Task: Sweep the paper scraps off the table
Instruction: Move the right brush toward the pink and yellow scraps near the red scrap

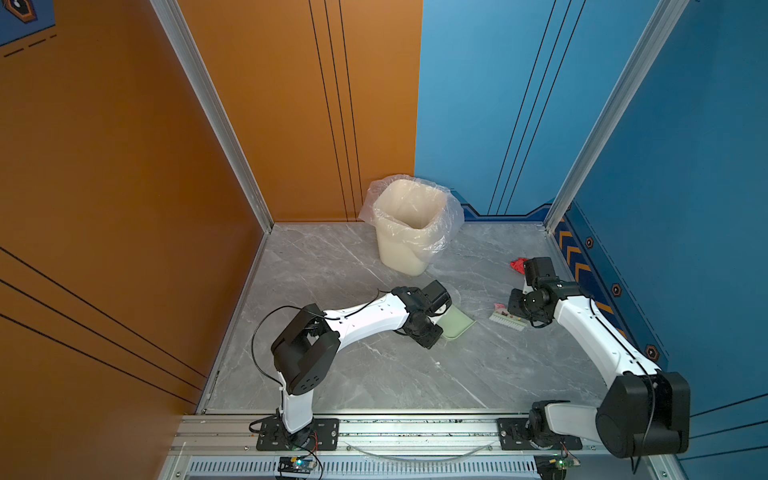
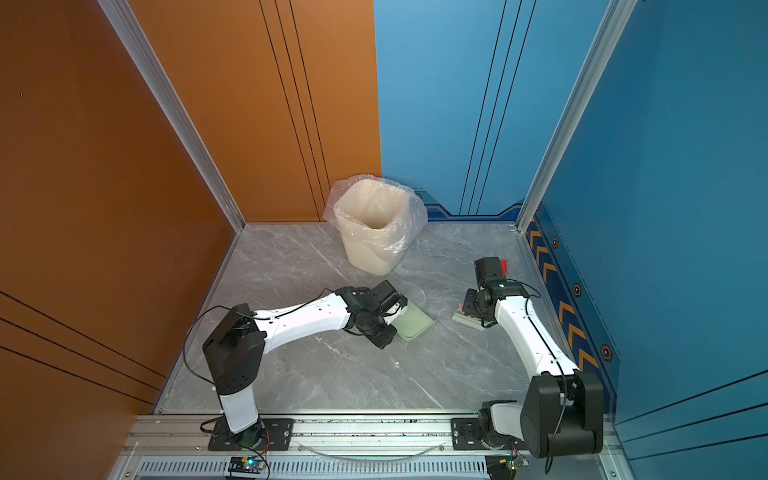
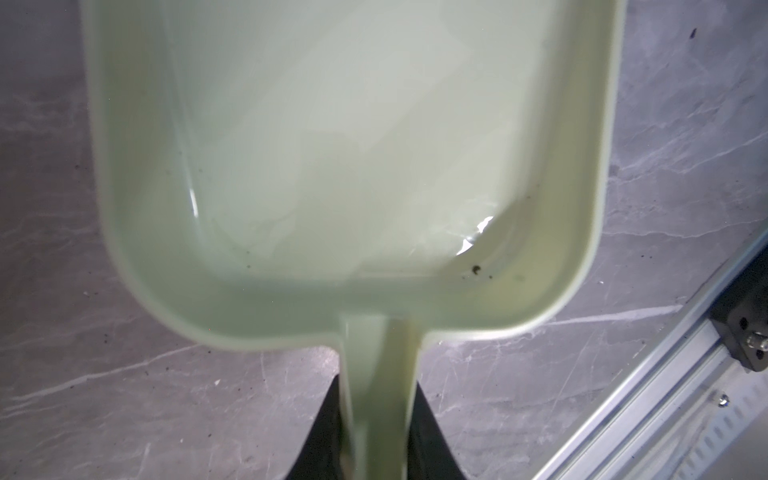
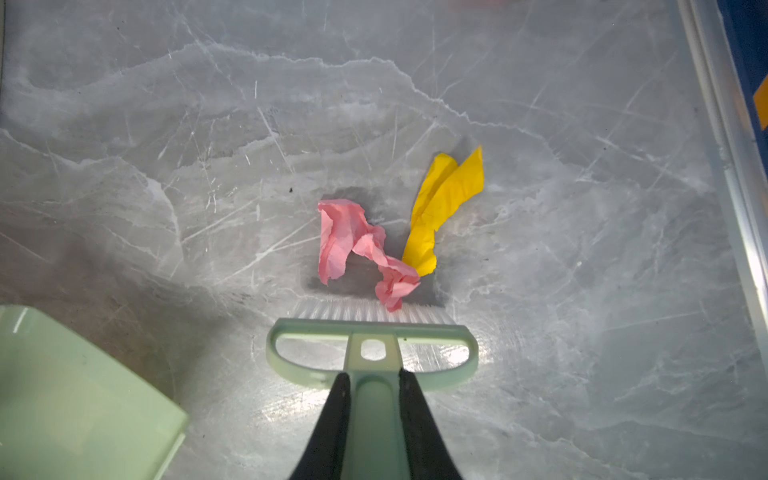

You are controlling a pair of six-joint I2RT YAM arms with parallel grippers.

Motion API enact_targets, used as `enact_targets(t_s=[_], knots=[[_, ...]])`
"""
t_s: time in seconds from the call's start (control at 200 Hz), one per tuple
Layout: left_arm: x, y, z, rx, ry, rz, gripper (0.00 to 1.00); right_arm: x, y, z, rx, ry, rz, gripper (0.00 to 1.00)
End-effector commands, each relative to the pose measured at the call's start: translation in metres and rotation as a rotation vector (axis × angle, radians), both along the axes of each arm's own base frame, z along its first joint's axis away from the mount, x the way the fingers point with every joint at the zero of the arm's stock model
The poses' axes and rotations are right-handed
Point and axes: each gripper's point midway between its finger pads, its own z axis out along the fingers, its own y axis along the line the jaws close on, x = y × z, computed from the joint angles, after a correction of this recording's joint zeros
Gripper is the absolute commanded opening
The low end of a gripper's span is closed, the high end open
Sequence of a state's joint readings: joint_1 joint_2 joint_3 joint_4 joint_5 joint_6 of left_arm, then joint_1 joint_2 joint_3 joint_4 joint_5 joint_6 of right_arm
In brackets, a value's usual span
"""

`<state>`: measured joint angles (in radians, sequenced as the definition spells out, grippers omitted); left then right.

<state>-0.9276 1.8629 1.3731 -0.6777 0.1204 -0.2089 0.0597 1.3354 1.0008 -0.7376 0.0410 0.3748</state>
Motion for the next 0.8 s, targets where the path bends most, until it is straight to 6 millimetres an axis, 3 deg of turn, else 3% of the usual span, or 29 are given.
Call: enact_targets(t_s=[0.0,0.14,0.36,0.461,0.606,0.796], knots=[[0.003,0.006,-0.008,0.039,0.017,-0.002,0.0,0.029,-0.004,0.021,-0.032,-0.075,0.008,0.0],[0.004,0.006,-0.017,0.068,0.025,-0.019,0.0,0.036,0.01,0.034,0.028,-0.082,0.068,0.0],[0.006,0.008,-0.026,0.132,0.031,-0.063,0.0,0.017,0.012,0.057,0.05,-0.114,0.082,0.0],[0.007,0.004,-0.025,0.126,0.03,-0.079,0.0,0.01,-0.007,0.072,-0.011,-0.177,-0.012,0.0],[0.008,-0.001,-0.015,0.128,-0.025,-0.122,0.0,-0.007,-0.059,0.087,-0.175,-0.279,-0.28,0.0],[0.008,-0.006,-0.018,0.137,-0.034,-0.138,0.0,-0.026,-0.099,0.077,-0.226,-0.322,-0.479,0.0]])
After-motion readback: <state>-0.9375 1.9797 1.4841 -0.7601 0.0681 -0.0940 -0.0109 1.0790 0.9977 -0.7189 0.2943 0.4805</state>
